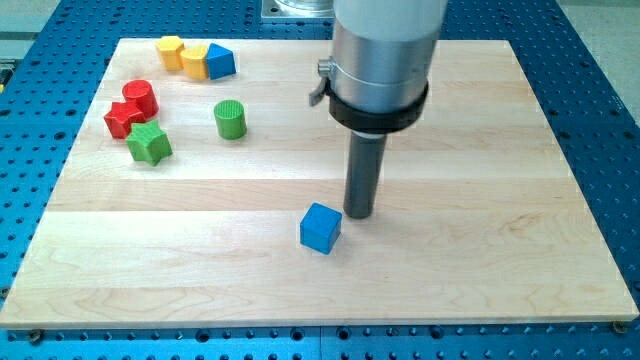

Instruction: Place the cube at the bottom center of the board

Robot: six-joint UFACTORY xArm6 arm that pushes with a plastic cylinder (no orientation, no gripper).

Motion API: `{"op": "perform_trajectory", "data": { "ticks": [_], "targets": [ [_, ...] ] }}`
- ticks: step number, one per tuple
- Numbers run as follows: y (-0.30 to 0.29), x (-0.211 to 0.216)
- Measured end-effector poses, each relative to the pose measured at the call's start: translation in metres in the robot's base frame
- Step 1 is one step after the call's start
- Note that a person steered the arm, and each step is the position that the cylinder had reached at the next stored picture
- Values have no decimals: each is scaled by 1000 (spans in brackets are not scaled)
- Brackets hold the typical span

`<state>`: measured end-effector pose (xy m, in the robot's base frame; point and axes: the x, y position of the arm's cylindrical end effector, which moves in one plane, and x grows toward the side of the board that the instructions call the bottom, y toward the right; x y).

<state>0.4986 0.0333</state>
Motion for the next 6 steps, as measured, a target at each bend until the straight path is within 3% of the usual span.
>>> {"op": "perform_trajectory", "data": {
  "ticks": [1, 2, 3, 4, 5, 6],
  "targets": [
    [-20, 49],
    [-28, 70],
    [-31, 58],
    [-75, 49],
    [-146, 15],
    [-261, 10]
  ]
}}
